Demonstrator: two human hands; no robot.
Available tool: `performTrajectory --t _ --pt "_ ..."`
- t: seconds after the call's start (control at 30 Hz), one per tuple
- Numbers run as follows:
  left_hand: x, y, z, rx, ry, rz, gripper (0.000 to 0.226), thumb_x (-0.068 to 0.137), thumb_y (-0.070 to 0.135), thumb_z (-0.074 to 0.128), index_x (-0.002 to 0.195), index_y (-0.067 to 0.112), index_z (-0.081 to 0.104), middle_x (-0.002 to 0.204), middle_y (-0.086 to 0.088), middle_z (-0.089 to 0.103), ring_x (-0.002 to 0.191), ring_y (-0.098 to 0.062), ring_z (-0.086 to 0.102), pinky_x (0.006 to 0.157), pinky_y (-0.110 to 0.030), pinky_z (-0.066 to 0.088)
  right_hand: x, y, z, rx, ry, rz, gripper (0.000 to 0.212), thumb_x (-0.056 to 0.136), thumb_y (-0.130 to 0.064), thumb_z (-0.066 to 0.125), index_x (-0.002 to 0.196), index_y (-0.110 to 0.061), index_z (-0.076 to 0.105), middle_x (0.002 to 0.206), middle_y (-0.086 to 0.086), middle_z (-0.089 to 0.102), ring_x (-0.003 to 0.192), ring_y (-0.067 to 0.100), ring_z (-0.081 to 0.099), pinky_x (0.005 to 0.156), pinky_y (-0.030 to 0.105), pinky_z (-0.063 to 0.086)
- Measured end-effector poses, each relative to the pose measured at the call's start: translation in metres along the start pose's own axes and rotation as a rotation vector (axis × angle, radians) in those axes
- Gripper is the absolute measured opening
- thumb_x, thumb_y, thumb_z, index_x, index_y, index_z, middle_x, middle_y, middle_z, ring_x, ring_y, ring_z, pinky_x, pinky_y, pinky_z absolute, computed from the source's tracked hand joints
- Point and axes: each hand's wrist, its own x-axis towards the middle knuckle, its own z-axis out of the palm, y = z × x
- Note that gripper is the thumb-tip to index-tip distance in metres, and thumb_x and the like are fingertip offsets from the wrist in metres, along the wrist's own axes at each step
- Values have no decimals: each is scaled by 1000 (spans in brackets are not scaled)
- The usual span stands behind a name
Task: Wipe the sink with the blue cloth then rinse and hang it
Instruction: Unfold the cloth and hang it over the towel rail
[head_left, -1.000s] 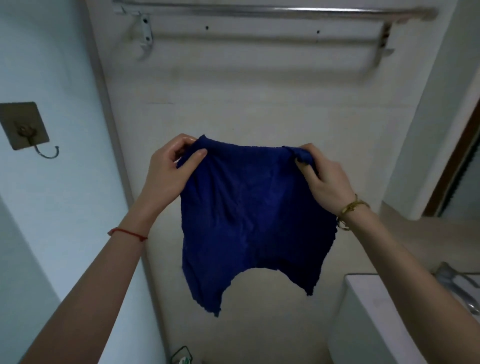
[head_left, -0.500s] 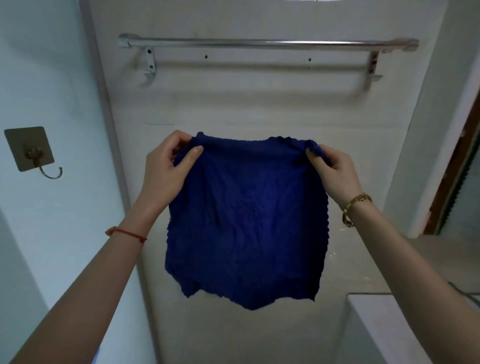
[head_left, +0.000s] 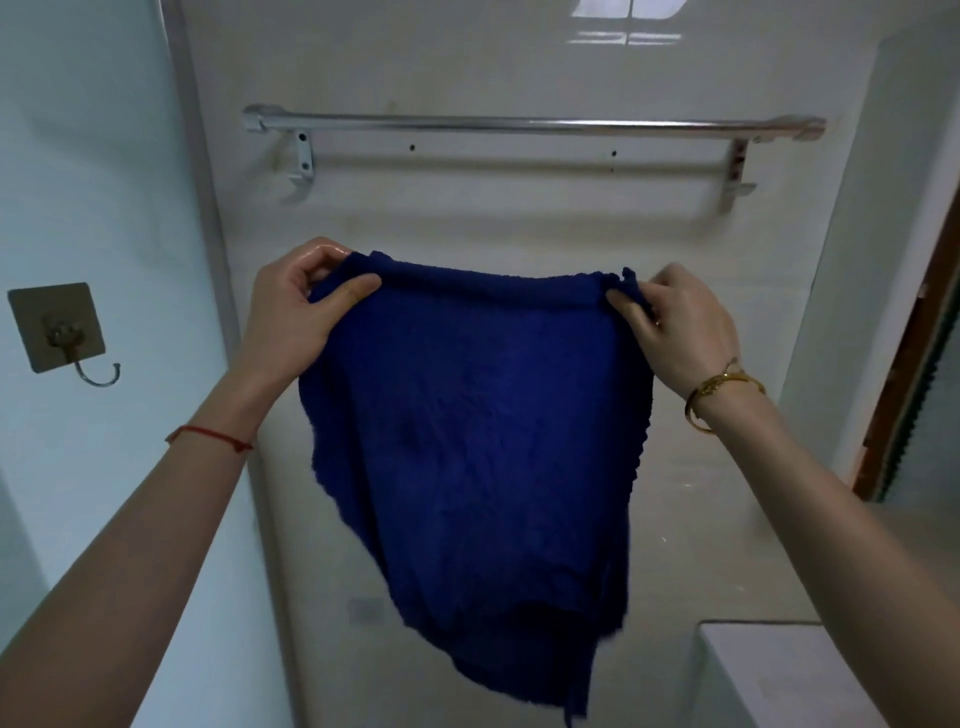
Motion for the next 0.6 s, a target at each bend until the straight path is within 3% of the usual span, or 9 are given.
performTrajectory --t 0.17,0.23,0.3,0.4,0.47,0.53,0.6 --pt "21 -1 -7 51 -91 -6 19 90 20 73 88 37 65 87 23 68 85 2 63 82 -13 47 22 -9 -18 -43 -76 158 51 99 -50 37 60 -18 43 59 1 48 58 26 47 47 30 24" --pt "27 -1 -7 135 -155 1 21 89 16 73 91 35 67 86 28 69 86 8 63 79 -6 46 31 -10 -24 13 -115 217 53 99 -48 39 60 -13 46 58 5 49 55 25 48 47 32 29" --pt "32 -1 -6 214 -190 5 15 90 15 71 96 29 71 88 22 70 84 9 63 75 -5 46 37 -10 -31 126 -162 275 50 99 -46 41 67 -10 54 58 11 57 54 28 57 50 35 43" --pt "46 4 -12 366 -125 61 9 94 21 67 101 19 73 89 5 70 82 -8 64 75 -22 49 40 -12 -41 346 -206 384 38 100 -43 40 85 -13 58 60 15 66 48 24 64 45 29 49" --pt "57 9 -17 564 -77 152 18 97 29 62 104 15 71 89 -4 71 82 -22 64 70 -32 46 43 -16 -44 381 -226 400 34 101 -43 38 89 -16 55 65 16 68 53 27 68 50 33 57" --pt "64 15 -20 777 -18 229 26 99 36 57 103 13 68 86 -10 71 78 -29 64 60 -32 40 49 -20 -45 204 -217 360 45 100 -48 34 84 -13 56 66 12 66 53 26 68 58 40 58" --pt "66 20 -20 903 21 231 33 102 37 51 99 9 68 81 -14 69 73 -31 62 49 -28 25 54 -23 -48 -35 -201 336 57 99 -54 27 80 -9 57 61 8 63 51 24 65 55 34 52"
